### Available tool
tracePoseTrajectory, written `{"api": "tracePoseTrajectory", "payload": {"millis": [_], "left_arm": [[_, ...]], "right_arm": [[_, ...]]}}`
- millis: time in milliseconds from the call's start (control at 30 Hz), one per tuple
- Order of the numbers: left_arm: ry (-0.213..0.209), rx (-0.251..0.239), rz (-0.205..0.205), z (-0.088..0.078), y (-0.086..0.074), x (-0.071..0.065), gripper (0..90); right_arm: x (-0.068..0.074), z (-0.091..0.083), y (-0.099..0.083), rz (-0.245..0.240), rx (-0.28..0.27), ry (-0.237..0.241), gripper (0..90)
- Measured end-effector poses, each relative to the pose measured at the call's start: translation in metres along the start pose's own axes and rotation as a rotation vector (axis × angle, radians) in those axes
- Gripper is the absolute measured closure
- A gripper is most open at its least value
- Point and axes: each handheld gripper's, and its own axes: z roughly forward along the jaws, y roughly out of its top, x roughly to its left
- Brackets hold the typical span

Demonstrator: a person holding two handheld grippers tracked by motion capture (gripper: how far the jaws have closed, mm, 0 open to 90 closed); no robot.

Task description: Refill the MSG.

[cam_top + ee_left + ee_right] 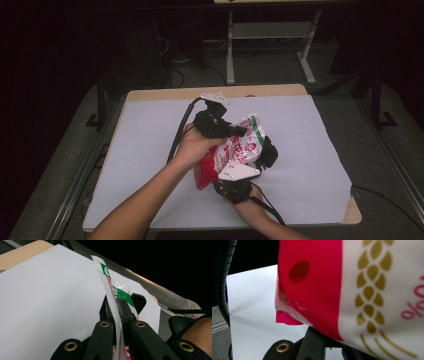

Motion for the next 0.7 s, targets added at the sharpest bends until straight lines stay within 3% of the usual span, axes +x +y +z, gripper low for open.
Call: {"api": "tracePoseTrajectory", "payload": {"millis": [700], "left_arm": [[0.009, 0.025, 0.003, 0.0049, 0.0016, -0.0001, 90.0]], "right_arm": [[-0.0011, 0.0006, -0.0008, 0.006, 0.002, 0.002, 90.0]]}}
